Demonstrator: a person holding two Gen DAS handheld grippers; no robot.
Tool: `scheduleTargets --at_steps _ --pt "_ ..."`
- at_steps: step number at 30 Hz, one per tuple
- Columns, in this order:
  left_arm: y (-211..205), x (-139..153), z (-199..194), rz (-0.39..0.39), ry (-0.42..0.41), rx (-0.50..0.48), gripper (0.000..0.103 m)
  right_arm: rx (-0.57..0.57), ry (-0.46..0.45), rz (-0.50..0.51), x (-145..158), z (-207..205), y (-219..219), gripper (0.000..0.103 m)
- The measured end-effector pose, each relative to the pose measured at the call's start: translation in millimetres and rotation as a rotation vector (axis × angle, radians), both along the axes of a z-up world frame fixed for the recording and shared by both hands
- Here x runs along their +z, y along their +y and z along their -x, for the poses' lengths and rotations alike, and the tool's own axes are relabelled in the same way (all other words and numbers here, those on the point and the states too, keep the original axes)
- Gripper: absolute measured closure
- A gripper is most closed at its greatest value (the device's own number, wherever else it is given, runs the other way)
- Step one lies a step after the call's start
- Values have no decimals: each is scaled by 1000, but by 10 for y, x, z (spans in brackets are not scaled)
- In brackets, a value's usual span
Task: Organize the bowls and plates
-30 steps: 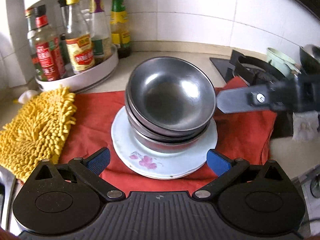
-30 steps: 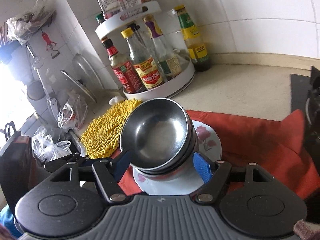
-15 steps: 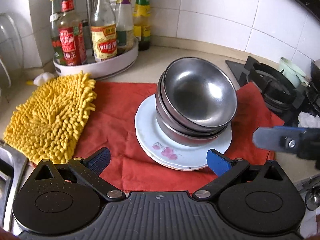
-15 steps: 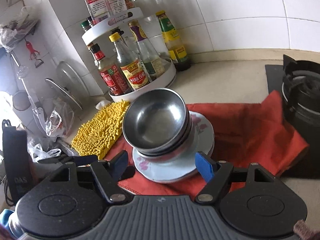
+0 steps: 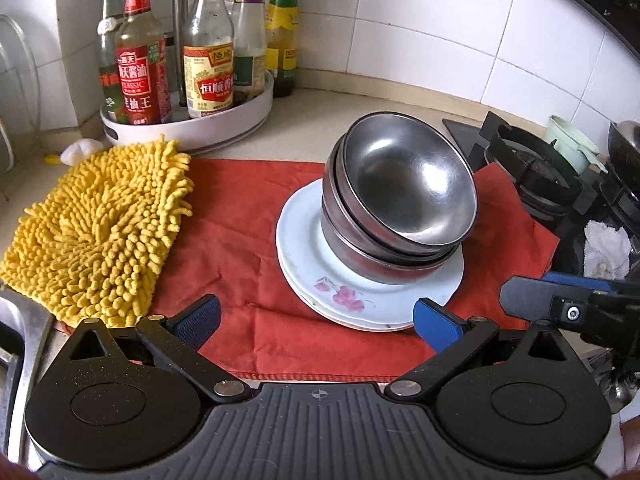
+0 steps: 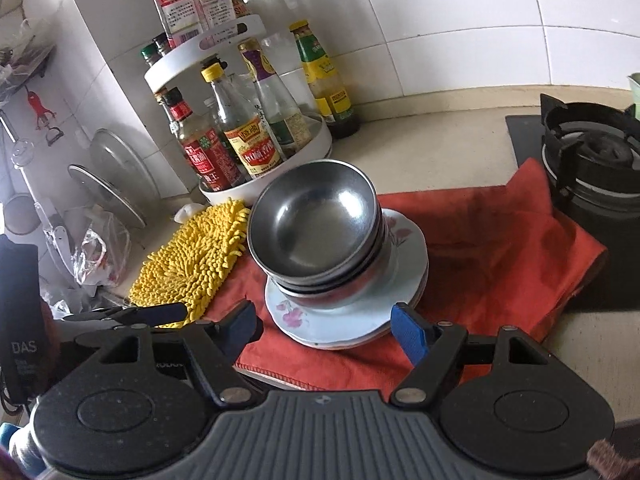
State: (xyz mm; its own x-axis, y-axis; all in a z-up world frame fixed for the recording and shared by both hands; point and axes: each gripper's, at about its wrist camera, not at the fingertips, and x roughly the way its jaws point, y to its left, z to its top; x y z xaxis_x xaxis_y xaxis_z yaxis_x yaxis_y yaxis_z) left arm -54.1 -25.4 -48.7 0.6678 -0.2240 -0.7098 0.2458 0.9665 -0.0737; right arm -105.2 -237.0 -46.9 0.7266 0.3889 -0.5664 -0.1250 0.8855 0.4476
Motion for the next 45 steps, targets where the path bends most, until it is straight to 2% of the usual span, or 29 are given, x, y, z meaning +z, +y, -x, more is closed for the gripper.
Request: scheduleTargets --at_steps 13,31,45 --pt "12 4 77 26 3 -6 0 -112 4 98 -96 94 30 33" --pt "-18 39 177 27 -9 24 0 -129 13 44 -162 133 17 32" --pt "14 105 297 23 -47 32 1 -124 -6 33 -134 211 74 31"
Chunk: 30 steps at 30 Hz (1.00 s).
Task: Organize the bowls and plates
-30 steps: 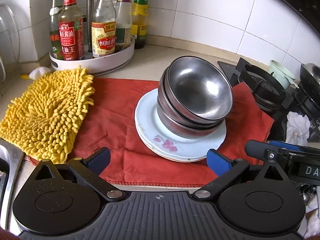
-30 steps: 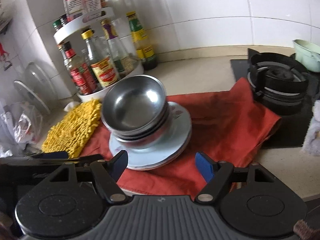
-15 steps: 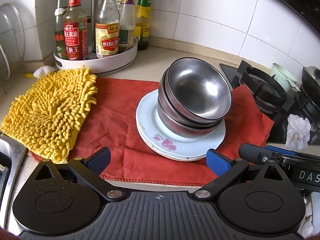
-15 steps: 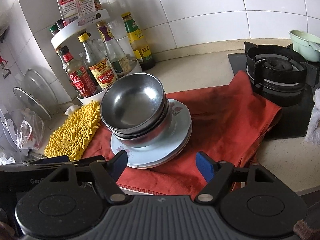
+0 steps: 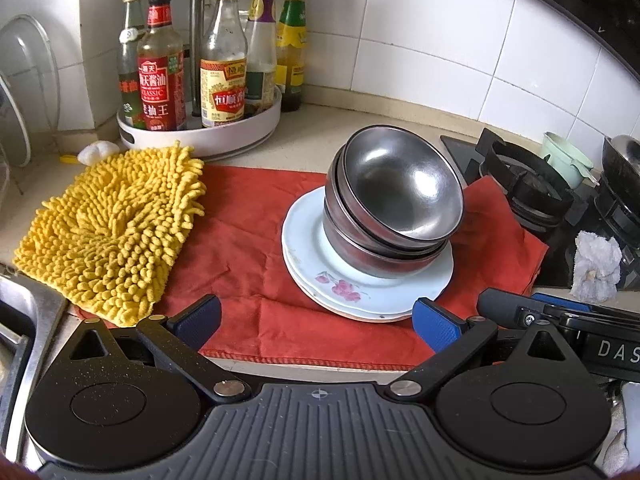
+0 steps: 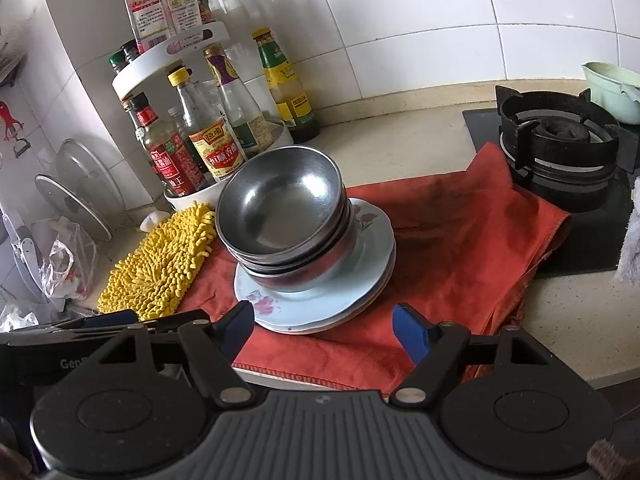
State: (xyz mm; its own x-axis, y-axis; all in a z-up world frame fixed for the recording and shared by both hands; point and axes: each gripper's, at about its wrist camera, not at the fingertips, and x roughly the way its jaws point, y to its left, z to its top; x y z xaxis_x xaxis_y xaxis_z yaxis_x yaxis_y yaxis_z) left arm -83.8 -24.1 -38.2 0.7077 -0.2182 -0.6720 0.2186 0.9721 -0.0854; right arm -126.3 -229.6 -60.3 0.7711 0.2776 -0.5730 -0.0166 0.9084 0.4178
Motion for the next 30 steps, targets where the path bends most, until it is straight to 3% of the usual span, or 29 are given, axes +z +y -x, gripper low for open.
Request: scheduleTargets --at_steps 12,22,30 --pt "66 25 10 58 -7 -29 0 -17 -34 -2 61 76 -3 25" --pt "31 99 74 -51 -93 -3 0 2 -38 12 83 42 86 25" --pt "158 182 117 -36 -136 30 2 24 -68 0 148 5 161 25"
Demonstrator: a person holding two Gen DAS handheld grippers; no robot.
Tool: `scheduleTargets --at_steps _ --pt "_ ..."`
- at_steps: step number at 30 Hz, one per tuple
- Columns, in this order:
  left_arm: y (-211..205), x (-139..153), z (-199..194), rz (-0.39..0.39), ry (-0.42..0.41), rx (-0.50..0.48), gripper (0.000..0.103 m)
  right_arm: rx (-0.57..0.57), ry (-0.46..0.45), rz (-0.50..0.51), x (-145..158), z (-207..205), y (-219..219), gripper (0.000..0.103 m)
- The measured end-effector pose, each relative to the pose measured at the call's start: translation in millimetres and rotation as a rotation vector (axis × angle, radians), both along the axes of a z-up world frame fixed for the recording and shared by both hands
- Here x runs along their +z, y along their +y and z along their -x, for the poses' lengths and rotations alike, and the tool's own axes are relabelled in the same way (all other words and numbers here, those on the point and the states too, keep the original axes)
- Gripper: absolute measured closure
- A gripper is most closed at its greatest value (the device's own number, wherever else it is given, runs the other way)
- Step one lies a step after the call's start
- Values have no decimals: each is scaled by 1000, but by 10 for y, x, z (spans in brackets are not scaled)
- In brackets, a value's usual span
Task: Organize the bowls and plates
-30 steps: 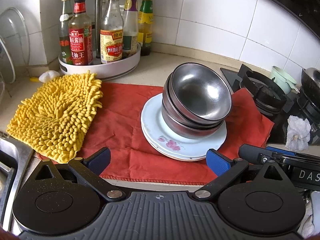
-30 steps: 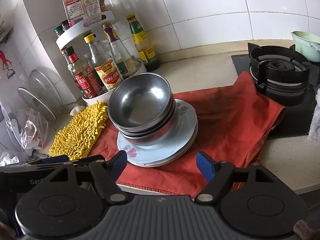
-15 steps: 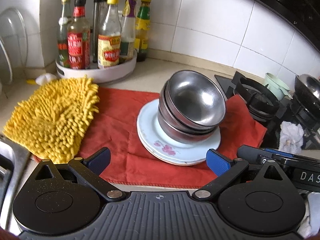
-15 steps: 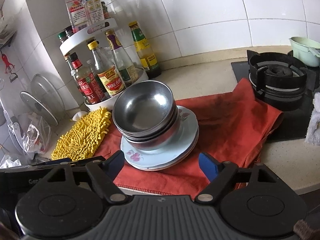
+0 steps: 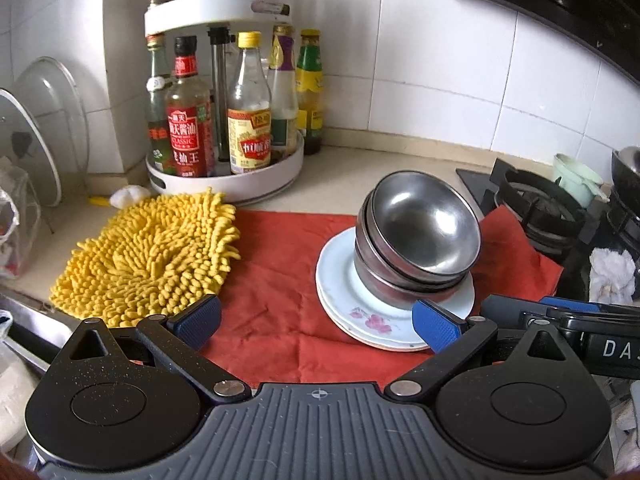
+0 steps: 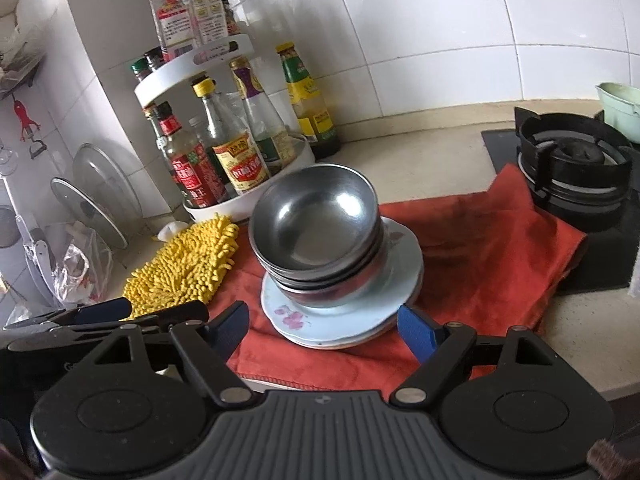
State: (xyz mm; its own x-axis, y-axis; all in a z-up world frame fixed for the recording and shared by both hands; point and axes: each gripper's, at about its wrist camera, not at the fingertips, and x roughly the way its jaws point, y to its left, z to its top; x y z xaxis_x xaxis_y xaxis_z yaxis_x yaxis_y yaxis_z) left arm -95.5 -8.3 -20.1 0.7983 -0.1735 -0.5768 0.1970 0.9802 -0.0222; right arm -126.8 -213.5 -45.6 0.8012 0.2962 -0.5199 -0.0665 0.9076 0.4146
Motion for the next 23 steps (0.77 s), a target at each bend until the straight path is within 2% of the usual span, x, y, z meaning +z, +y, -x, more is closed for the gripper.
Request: scheduleTargets --at_steps 4,8,12,17,19,22,23 --pt "75 -13 -24 54 31 -21 2 17 -37 -11 32 19 30 25" --pt "27 -4 11 -9 -22 -26 1 26 -45 -11 41 12 66 25" --pt "47 3 -23 -15 -28 -38 0 26 -41 -30 33 0 65 25" --pt "54 -24 113 -49 -178 -34 0 38 -50 -36 30 -6 81 24" --pt "117 -8 94 -8 -181 -51 0 46 -55 -49 23 1 84 23" --pt "230 -12 11 99 -126 -71 0 38 -74 -80 44 5 59 20" --pt "238 -23 -14 101 -116 -57 0 33 -80 -87 53 1 47 20"
